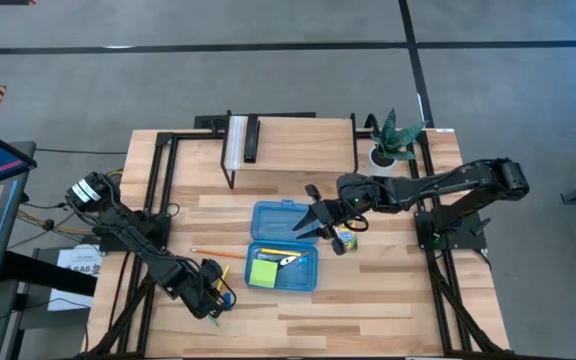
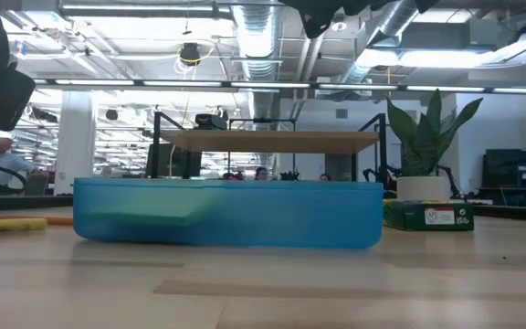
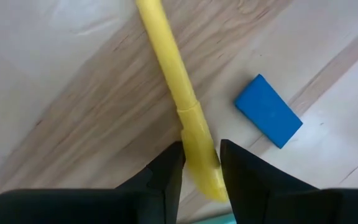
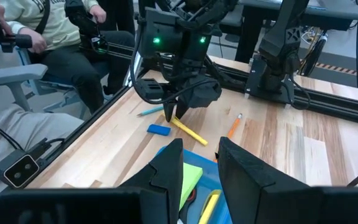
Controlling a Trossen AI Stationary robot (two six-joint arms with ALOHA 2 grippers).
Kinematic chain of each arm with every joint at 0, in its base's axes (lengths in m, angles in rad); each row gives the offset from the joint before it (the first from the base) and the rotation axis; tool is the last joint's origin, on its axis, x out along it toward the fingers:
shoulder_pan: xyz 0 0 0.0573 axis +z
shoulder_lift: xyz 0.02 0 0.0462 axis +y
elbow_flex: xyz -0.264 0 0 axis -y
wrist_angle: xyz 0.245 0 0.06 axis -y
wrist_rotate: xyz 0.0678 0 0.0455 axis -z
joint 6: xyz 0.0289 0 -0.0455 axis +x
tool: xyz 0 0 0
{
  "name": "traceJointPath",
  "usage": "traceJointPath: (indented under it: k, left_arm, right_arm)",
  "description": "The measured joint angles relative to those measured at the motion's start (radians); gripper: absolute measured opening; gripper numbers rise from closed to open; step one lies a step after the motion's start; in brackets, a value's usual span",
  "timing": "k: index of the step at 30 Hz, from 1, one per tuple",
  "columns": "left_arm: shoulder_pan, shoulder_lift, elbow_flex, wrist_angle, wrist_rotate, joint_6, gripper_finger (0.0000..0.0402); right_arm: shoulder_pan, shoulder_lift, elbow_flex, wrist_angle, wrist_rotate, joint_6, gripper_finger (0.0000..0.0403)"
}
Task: Pack school essentials
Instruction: Put the yellow pen into the blue supply box
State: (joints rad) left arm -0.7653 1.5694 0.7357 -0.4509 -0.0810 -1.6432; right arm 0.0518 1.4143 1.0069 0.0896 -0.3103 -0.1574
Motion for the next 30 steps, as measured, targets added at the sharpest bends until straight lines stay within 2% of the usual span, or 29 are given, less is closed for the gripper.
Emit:
traceJointPath:
  k: [3,10,17,19,22,25,30]
  left_arm:
    - [0.01,0.001,0.0,-0.007,0.009,0.034,0.0086]
    - [0.022,-0.014,-0.002,-0.032,0.014,0.073,0.0011]
    - [0.024,-0.124,0.03,-0.26,-0.046,0.079,0.0009]
    - [0.029,-0.166,0.049,-0.338,-0.073,0.113,0.0004]
    - [0.047,-0.228,0.092,-0.37,-0.153,0.282,0.0004]
    - [0.107,-0.26,0.124,-0.385,-0.209,0.479,0.0003]
    - [0.277,-0.231,0.202,-0.316,-0.165,0.944,0.0002]
  right_arm:
    - [0.0,0.0,0.0,0.0,0.0,0.0,0.012]
    - [0.0,0.0,0.0,0.0,0.0,0.0,0.012]
    - [0.0,0.0,0.0,0.0,0.002,-0.001,0.012]
    - [0.0,0.0,0.0,-0.005,0.031,0.0,0.012]
    - [0.001,-0.034,-0.002,-0.071,0.15,-0.005,0.012]
    - [-0.004,-0.078,-0.002,-0.101,0.182,-0.008,0.012]
    - [0.021,-0.131,-0.004,-0.103,0.181,-0.052,0.012]
